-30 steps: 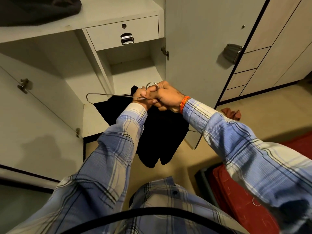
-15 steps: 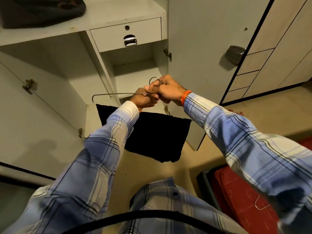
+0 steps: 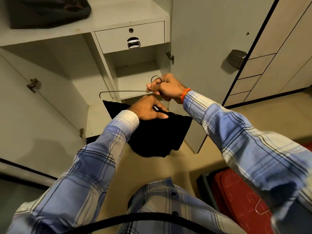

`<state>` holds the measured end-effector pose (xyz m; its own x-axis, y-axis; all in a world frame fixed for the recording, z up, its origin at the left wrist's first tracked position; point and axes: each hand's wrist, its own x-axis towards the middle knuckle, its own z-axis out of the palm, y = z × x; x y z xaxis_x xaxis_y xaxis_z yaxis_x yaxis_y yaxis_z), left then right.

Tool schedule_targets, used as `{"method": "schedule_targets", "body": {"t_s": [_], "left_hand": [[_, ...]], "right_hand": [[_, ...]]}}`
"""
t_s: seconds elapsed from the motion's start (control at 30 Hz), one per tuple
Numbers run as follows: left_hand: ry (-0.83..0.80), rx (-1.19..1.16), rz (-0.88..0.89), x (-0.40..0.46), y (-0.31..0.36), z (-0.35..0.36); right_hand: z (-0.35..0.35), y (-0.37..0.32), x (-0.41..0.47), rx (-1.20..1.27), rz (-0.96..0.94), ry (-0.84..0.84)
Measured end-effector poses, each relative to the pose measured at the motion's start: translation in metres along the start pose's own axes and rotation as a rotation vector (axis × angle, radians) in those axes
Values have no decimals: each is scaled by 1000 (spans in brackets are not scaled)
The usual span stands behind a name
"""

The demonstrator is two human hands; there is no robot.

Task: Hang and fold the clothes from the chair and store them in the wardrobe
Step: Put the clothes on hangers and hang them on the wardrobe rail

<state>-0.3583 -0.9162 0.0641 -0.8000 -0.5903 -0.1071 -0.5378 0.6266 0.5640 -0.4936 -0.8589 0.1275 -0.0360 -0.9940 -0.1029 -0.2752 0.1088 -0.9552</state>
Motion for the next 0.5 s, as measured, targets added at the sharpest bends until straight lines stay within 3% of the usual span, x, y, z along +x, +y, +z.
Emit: {"method": "schedule_targets", "body": {"t_s": [0.13,0.5], "left_hand": [[125,123,-2,-1,12,9],[137,184,87,-8,48,34]], "right_hand": [[-1,0,0,29,-10,-1],[0,2,-4,70,-2,66]]}}
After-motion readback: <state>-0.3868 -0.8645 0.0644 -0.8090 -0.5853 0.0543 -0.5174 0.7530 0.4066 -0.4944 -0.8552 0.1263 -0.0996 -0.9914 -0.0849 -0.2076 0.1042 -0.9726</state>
